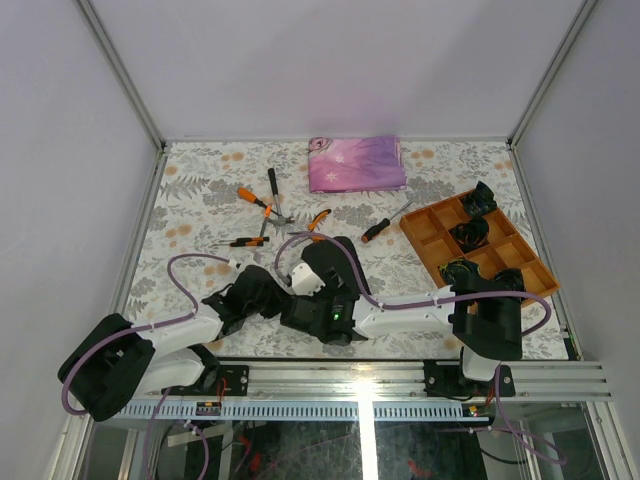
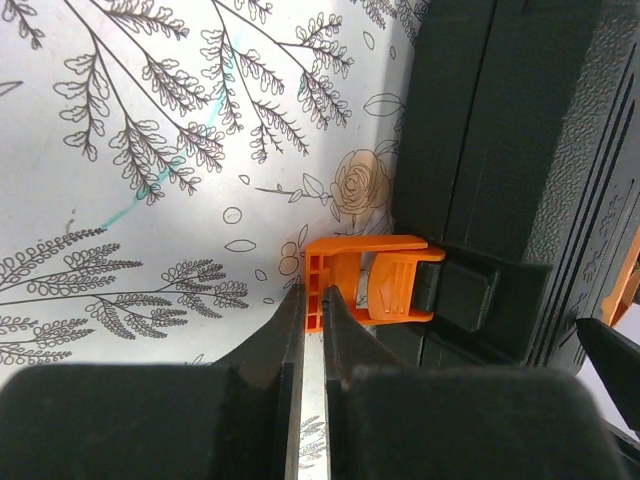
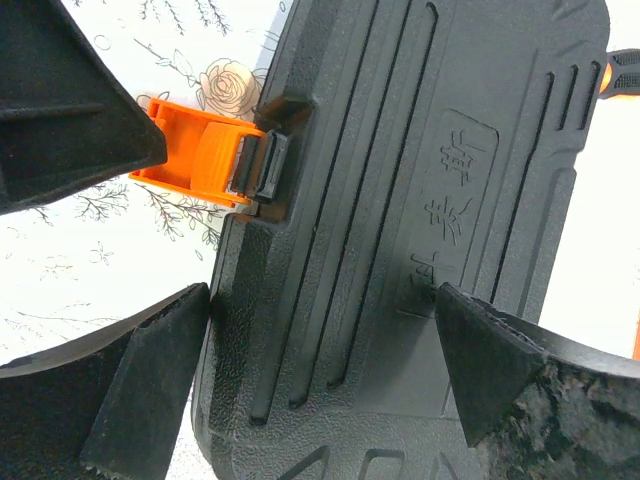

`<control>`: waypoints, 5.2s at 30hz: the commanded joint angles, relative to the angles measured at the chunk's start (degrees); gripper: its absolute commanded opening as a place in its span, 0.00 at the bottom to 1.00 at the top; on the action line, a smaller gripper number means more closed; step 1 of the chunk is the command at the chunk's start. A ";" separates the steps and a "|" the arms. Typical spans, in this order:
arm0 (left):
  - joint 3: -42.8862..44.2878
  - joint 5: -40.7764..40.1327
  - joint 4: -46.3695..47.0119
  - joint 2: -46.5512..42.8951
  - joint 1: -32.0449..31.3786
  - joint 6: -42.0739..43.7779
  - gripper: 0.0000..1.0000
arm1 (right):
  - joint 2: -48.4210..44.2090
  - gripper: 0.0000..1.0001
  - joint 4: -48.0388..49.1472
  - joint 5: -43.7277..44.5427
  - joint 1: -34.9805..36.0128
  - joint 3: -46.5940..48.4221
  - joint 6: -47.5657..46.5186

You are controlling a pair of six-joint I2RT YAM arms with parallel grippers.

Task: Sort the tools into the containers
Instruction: Open the storage box at the center of the board.

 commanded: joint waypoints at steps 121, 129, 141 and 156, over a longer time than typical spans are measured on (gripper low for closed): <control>18.31 3.19 -33.61 -15.22 11.32 17.20 0.41 | -14.73 0.78 12.31 -43.37 -18.46 -15.75 7.97; 18.30 2.72 -33.88 -15.13 11.31 18.47 0.43 | -21.60 0.78 7.96 -37.45 -17.05 -16.31 9.19; 17.82 3.94 -30.27 -11.52 10.57 19.61 0.55 | -27.67 0.66 -2.37 -17.56 -18.86 -12.25 8.34; 16.94 3.09 -21.08 1.33 6.16 19.73 0.50 | -23.97 0.55 5.55 -25.14 -26.64 -17.48 4.06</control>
